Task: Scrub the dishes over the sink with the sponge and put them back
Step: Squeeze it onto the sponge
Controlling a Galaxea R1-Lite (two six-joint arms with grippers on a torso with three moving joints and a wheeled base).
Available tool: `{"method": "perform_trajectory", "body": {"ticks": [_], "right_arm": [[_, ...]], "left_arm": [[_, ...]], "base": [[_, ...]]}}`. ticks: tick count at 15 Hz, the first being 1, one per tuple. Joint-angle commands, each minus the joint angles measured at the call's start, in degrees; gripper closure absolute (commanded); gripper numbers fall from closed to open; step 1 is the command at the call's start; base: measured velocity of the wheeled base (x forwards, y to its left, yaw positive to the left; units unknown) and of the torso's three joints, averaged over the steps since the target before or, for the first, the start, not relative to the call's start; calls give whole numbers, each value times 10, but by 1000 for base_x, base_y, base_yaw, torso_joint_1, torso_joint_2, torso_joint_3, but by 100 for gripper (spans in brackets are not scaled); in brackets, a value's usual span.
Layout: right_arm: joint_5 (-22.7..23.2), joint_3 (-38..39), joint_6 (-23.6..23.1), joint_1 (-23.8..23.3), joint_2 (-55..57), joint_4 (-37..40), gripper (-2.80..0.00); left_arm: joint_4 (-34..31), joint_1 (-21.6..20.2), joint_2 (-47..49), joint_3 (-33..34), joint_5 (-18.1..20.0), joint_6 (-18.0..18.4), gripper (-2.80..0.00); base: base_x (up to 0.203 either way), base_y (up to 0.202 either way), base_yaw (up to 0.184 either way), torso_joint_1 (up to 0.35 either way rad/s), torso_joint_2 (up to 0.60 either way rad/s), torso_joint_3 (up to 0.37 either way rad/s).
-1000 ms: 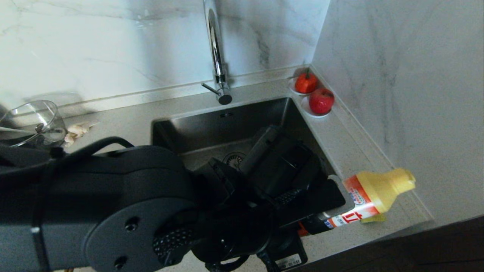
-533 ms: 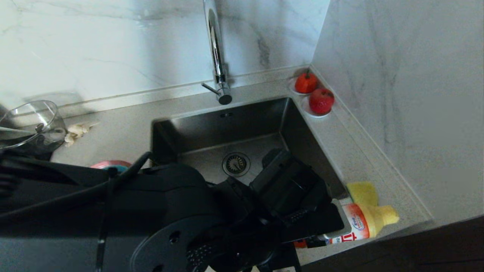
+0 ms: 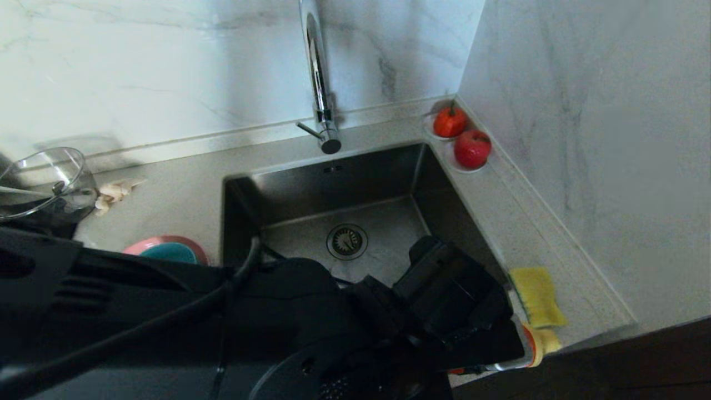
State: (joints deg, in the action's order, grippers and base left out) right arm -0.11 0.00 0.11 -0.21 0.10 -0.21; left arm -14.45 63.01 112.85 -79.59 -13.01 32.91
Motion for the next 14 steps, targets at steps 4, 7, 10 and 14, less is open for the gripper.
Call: {"method": "perform_trajectory", "body": {"ticks": [4,7,10,14], "right_arm": [[0,0,0,0,1,0,0],[0,0,0,0,1,0,0],[0,0,1,0,1,0,0],[0,0,0,0,1,0,0]], "left_arm": [[19,8,29,-18,0,1,0],[16,12,33,-11,-1,2,0],[15,11,35,-10,-6,-2,0],[15,9,40,-25,-19,-41,0]], "base": [[0,0,0,0,0,0],[0,0,0,0,0,0],[0,0,0,0,0,0],[0,0,0,0,0,0]]}}
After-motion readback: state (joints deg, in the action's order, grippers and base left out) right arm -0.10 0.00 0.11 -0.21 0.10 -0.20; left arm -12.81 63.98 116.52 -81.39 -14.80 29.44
